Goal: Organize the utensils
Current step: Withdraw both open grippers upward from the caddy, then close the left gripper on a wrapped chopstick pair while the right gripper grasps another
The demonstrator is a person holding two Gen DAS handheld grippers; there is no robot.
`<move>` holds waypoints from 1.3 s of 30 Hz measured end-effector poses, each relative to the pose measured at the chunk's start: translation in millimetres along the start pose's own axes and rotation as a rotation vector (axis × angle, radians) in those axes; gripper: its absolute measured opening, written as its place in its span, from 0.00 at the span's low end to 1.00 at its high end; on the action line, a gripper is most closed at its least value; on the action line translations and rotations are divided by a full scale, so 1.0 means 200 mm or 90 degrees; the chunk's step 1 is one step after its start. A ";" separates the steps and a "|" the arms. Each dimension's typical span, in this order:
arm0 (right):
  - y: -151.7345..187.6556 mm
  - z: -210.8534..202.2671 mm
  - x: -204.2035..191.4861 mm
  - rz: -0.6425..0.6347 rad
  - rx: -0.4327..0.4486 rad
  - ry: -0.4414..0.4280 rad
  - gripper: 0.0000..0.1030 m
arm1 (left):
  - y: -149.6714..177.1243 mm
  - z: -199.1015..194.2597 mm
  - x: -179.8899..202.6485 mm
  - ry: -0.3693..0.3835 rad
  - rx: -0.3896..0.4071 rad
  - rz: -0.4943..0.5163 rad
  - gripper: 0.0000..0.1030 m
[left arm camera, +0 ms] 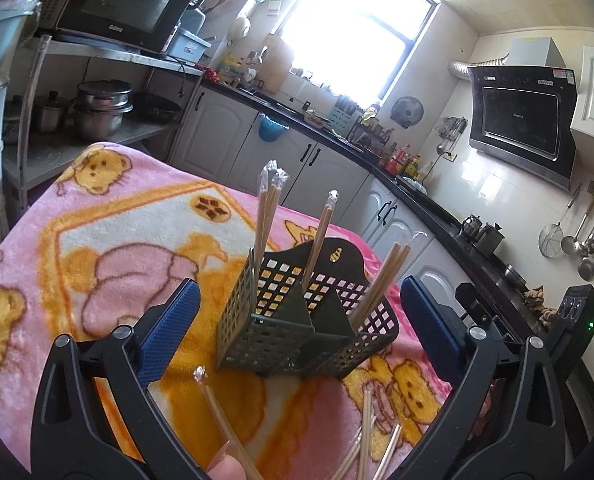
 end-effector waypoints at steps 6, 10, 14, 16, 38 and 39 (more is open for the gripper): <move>0.06 -0.04 0.00 0.006 -0.023 -0.006 0.67 | 0.05 -0.02 -0.03 -0.004 -0.008 -0.010 0.90; 0.10 -0.05 0.00 0.014 -0.040 -0.006 0.67 | 0.09 -0.03 -0.04 -0.007 -0.017 -0.012 0.90; 0.15 -0.06 0.02 0.025 -0.060 -0.005 0.67 | 0.13 -0.03 -0.06 -0.011 -0.029 -0.016 0.90; 0.18 -0.06 0.02 0.029 -0.070 -0.006 0.67 | 0.16 -0.03 -0.07 -0.012 -0.034 -0.018 0.90; 0.38 -0.14 0.02 0.042 -0.128 -0.013 0.67 | 0.34 -0.04 -0.12 -0.025 -0.079 -0.031 0.90; 0.39 -0.14 0.02 0.044 -0.131 -0.013 0.67 | 0.35 -0.04 -0.12 -0.027 -0.081 -0.032 0.90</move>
Point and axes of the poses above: each gripper's, at about its wrist camera, not at the fingertips, and z roughly the way its jaws point, x to its right, y to its underside, the point moved 7 cm from there along z, roughly the way its jaws point, and after that the axes turned 12 degrees about -z, right-handed, at the moved point
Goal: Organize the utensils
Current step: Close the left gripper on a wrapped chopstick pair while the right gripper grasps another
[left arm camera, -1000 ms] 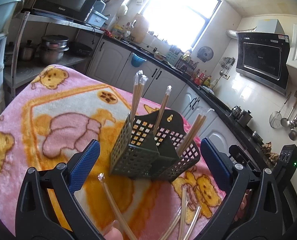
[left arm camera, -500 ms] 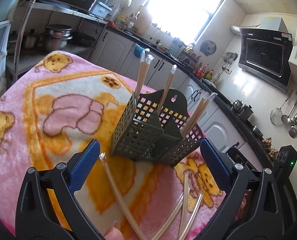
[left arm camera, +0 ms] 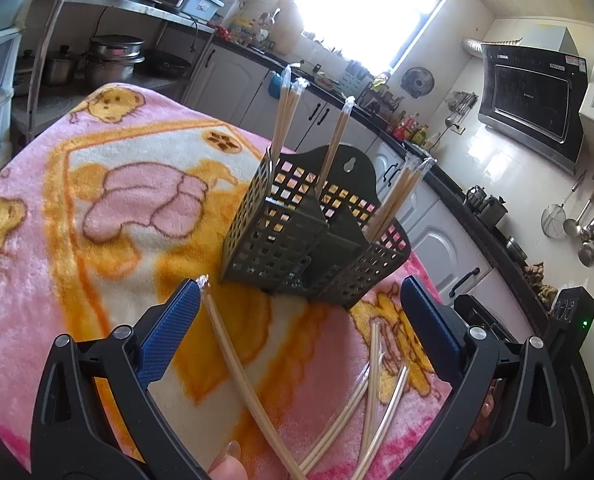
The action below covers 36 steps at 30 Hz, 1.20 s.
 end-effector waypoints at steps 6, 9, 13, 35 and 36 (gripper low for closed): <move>0.06 0.01 0.01 0.009 -0.029 -0.003 0.67 | 0.06 0.03 -0.01 -0.012 -0.019 0.006 0.90; 0.10 0.02 0.02 0.014 -0.045 0.001 0.66 | 0.09 0.05 0.01 -0.013 -0.029 0.014 0.90; 0.16 0.04 0.04 0.022 -0.070 0.005 0.66 | 0.12 0.08 0.02 -0.012 -0.042 0.024 0.90; 0.50 0.21 0.13 0.079 -0.240 -0.013 0.48 | 0.14 0.33 -0.19 -0.132 -0.100 0.018 0.90; 0.51 0.22 0.13 0.082 -0.244 -0.013 0.45 | 0.13 0.34 -0.20 -0.136 -0.101 0.014 0.90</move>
Point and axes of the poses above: each gripper's, at about its wrist camera, not at the fingertips, and z roughly the way its jaws point, x to its right, y to its underside, the point moved 7 cm from there along z, roughly the way its jaws point, and after that the axes turned 12 degrees about -z, right-handed, at the moved point
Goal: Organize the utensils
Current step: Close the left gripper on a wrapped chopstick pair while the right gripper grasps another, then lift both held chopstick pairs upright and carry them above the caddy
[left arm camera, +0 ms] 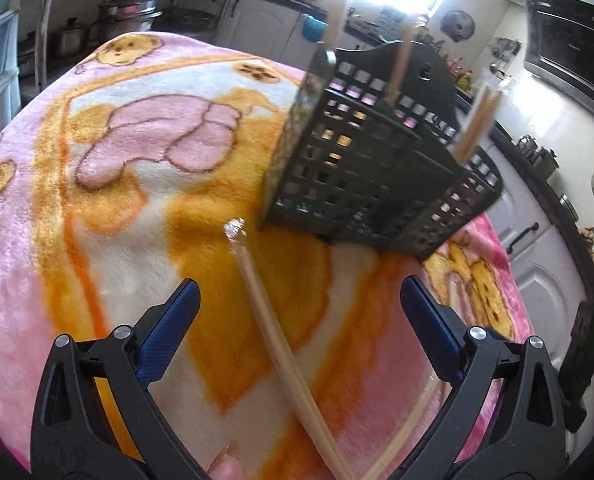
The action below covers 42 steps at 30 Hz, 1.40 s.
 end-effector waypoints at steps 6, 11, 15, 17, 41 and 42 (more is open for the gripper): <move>0.01 0.00 0.02 0.006 -0.002 0.009 0.33 | -0.06 0.08 -0.06 -0.012 -0.007 -0.031 0.89; 0.02 -0.01 0.05 0.023 0.004 0.005 0.22 | -0.08 0.14 -0.09 -0.031 -0.009 -0.035 0.78; 0.02 -0.02 0.05 0.027 0.012 -0.007 0.11 | -0.10 0.16 -0.11 -0.039 -0.005 -0.034 0.69; 0.02 -0.03 0.04 0.025 0.016 -0.015 0.07 | -0.11 0.17 -0.12 -0.044 -0.002 -0.035 0.64; -0.14 -0.25 -0.08 0.012 0.146 -0.071 0.04 | -0.15 0.14 -0.28 -0.029 -0.006 -0.077 0.05; -0.16 -0.27 -0.09 0.009 0.152 -0.077 0.04 | -0.15 0.14 -0.28 -0.024 -0.007 -0.077 0.04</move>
Point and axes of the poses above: each gripper's, at about its wrist camera, not at the fingertips, and z roughly the way its jaws point, x to its right, y to its underside, the point moved 7 cm from there along z, roughly the way its jaws point, and after that the axes turned 12 degrees about -z, right-handed, at the moved point
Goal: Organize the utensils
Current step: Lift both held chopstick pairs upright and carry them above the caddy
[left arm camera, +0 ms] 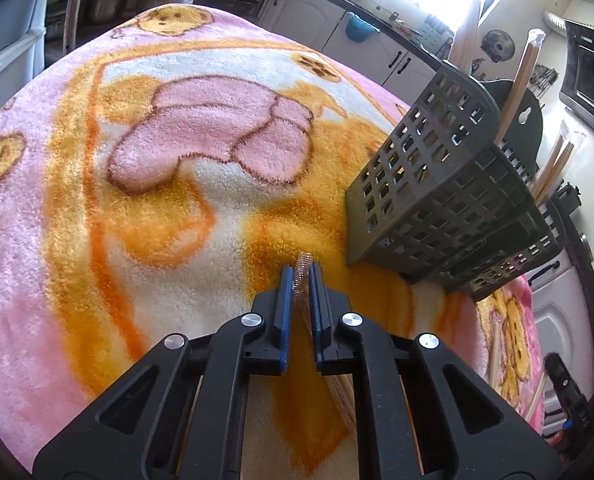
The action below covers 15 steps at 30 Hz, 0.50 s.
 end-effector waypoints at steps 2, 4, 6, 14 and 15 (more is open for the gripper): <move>-0.03 -0.02 -0.03 -0.004 0.009 -0.007 0.04 | 0.00 -0.03 0.01 0.016 -0.001 -0.004 0.02; -0.06 -0.03 -0.05 -0.008 0.016 -0.020 0.04 | 0.00 -0.08 0.03 0.035 0.010 -0.006 0.02; -0.09 -0.04 -0.09 -0.013 0.022 -0.033 0.04 | -0.01 -0.16 0.06 0.058 0.027 0.000 0.02; -0.18 -0.09 -0.22 -0.037 0.047 -0.074 0.03 | -0.04 -0.44 0.21 0.140 0.085 0.030 0.02; -0.19 -0.10 -0.24 -0.040 0.049 -0.081 0.03 | -0.04 -0.47 0.23 0.149 0.091 0.032 0.02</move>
Point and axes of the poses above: each gripper's, at about its wrist camera, not at the fingertips, and z roughly the way its jaws point, x to its right, y to its underside, the point moved 7 cm from there along z, roughly the way its jaws point, and after that the axes turned 12 degrees about -z, right-handed, at the moved point
